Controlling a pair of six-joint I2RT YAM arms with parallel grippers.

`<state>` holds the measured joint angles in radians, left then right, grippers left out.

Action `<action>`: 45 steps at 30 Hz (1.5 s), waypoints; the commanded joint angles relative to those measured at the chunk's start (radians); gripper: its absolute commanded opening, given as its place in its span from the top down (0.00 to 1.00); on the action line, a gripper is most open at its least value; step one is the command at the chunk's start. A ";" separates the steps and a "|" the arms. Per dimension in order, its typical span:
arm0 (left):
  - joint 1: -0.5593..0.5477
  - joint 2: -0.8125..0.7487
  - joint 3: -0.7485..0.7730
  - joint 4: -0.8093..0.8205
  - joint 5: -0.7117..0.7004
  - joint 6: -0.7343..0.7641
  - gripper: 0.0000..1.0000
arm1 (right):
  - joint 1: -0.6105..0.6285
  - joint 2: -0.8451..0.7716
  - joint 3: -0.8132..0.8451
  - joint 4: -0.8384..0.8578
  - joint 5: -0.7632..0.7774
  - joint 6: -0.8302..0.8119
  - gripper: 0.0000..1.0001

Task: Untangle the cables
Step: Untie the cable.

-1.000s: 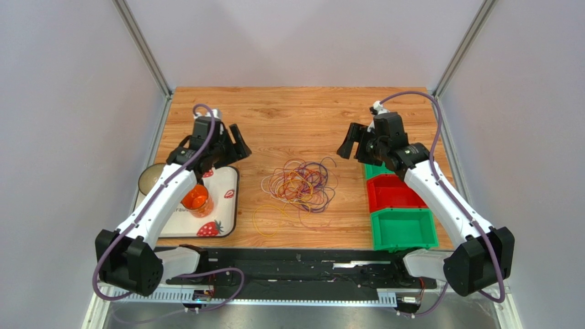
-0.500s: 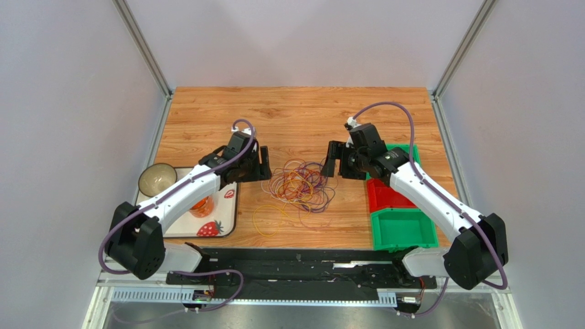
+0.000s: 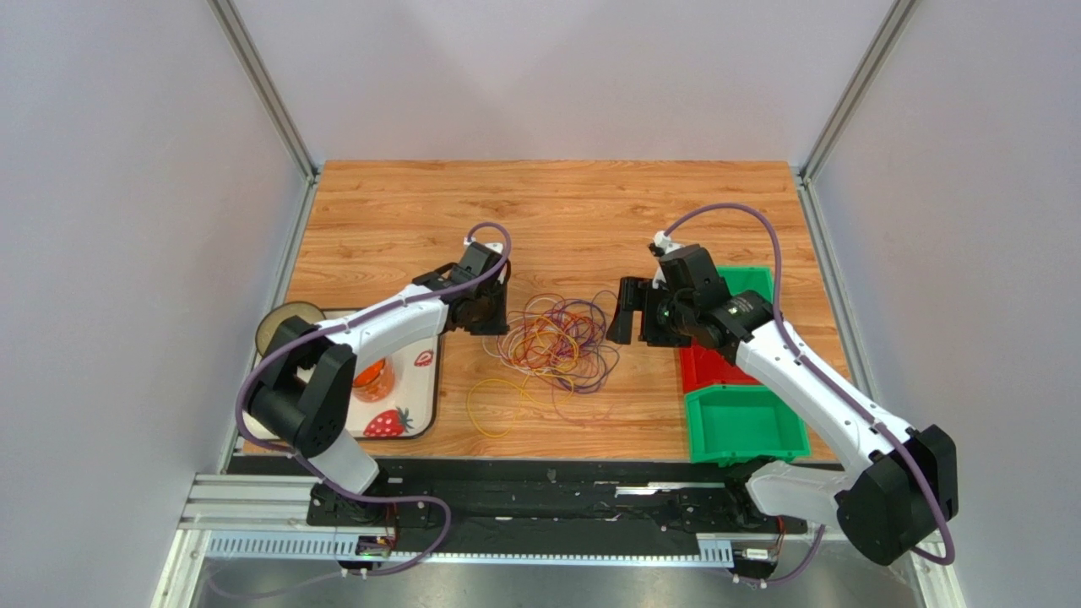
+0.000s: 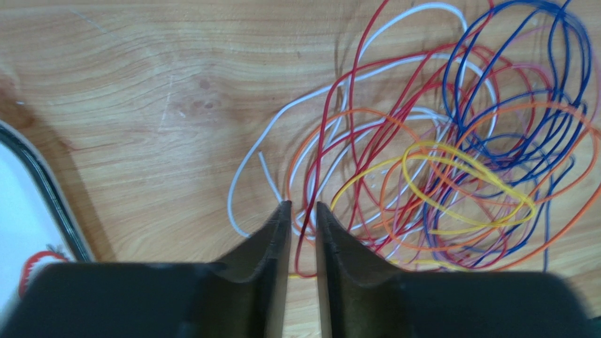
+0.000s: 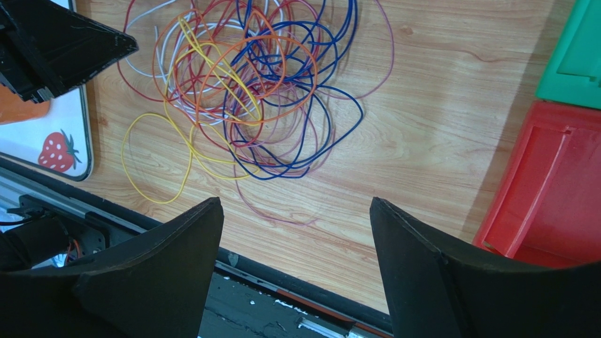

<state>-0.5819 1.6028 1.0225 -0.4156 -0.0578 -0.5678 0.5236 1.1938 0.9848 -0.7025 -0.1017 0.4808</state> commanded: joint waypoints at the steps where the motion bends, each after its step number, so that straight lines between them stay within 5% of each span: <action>1: -0.009 0.029 0.073 0.014 0.006 0.014 0.95 | 0.007 -0.019 -0.006 0.005 0.028 -0.022 0.20; 7: -0.013 -0.079 0.218 -0.112 -0.016 0.089 1.00 | 0.007 -0.008 0.009 0.005 0.028 -0.025 0.19; 17: -0.022 -0.263 0.923 -0.307 0.111 0.238 1.00 | 0.007 -0.071 -0.003 0.000 0.071 -0.019 0.20; 21: -0.022 -0.279 1.007 -0.285 0.171 0.237 1.00 | 0.007 -0.094 -0.014 -0.006 0.089 -0.013 0.20; 25: -0.024 -0.319 0.862 -0.233 0.234 0.207 1.00 | 0.006 -0.115 -0.018 -0.009 0.102 -0.010 0.20; 35: -0.027 -0.351 0.037 0.273 0.492 -0.033 1.00 | 0.007 -0.178 -0.011 0.006 0.131 -0.018 0.20; 45: -0.033 -0.152 -0.073 0.304 0.472 -0.024 1.00 | 0.007 -0.208 -0.075 0.110 -0.005 0.008 0.19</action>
<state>-0.6128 1.4361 0.9409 -0.2329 0.3912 -0.5785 0.5236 0.9688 0.9318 -0.6701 -0.0219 0.4744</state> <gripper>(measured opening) 0.008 0.808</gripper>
